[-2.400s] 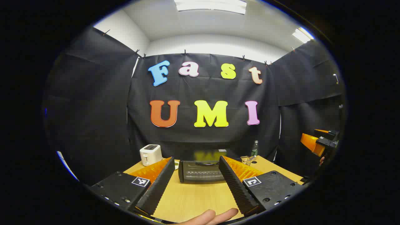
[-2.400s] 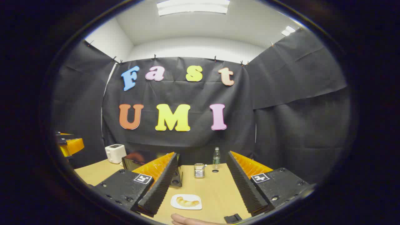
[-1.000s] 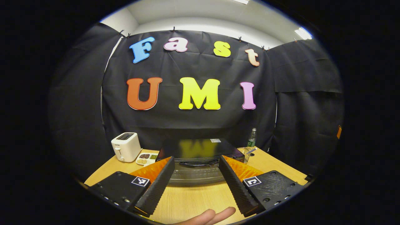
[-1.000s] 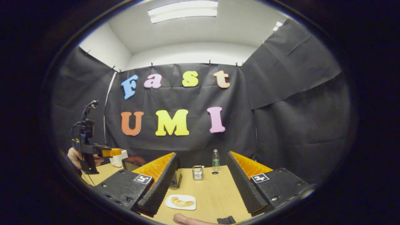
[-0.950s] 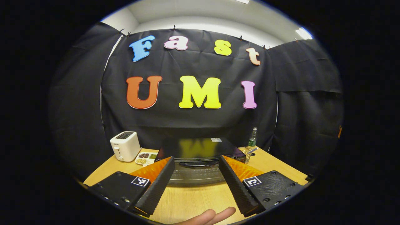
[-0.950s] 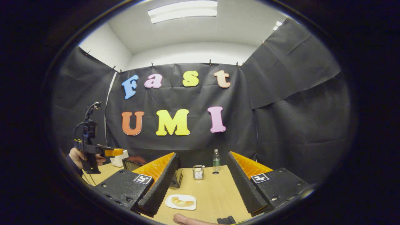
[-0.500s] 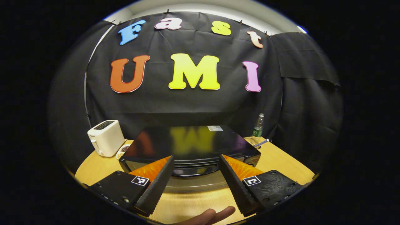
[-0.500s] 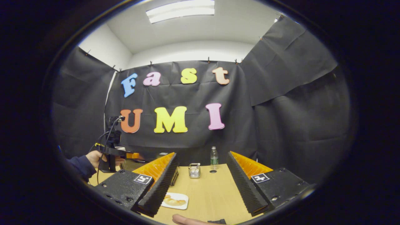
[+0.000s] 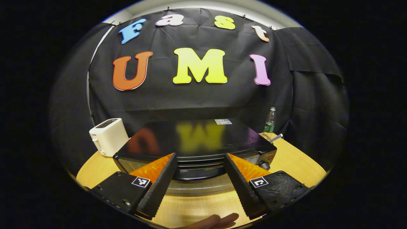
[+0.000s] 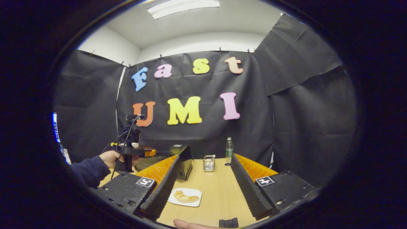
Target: Open the electric oven with the left hand, put the food in, and close the electric oven.
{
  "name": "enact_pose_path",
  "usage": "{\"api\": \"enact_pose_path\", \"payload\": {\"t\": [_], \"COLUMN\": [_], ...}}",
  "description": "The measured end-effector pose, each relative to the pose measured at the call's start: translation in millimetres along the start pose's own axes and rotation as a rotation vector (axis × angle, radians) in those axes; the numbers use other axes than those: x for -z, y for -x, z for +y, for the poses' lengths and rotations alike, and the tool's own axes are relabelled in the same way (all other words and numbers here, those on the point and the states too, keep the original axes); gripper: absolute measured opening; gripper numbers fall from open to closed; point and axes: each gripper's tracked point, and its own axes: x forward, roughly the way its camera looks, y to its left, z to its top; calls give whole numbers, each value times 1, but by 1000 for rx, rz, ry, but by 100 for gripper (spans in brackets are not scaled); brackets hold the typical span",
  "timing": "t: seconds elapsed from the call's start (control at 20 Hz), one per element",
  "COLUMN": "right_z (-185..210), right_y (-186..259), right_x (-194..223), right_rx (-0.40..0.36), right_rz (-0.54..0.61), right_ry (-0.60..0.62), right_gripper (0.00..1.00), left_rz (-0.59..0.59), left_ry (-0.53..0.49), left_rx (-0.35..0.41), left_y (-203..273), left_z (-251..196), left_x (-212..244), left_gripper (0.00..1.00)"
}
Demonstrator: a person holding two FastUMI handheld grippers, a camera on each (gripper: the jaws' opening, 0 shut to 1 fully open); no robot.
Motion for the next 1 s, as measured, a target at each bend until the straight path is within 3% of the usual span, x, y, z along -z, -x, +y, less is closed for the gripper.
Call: {"api": "enact_pose_path", "payload": {"t": [0.15,0.75,1.0], "right_z": [-3,18,18], "right_y": [7,18,3], "right_x": [-11,-12,5], "right_rx": [53,40,49], "right_rz": [-21,-23,16], "right_ry": [12,17,9], "right_gripper": [96,96,96], "left_rz": [-7,73,108], "left_ry": [-11,-64,-19], "left_rx": [10,56,58], "left_y": [19,88,94], "left_z": [-3,-16,-22], "left_x": [10,96,127], "left_gripper": [98,98,98]}}
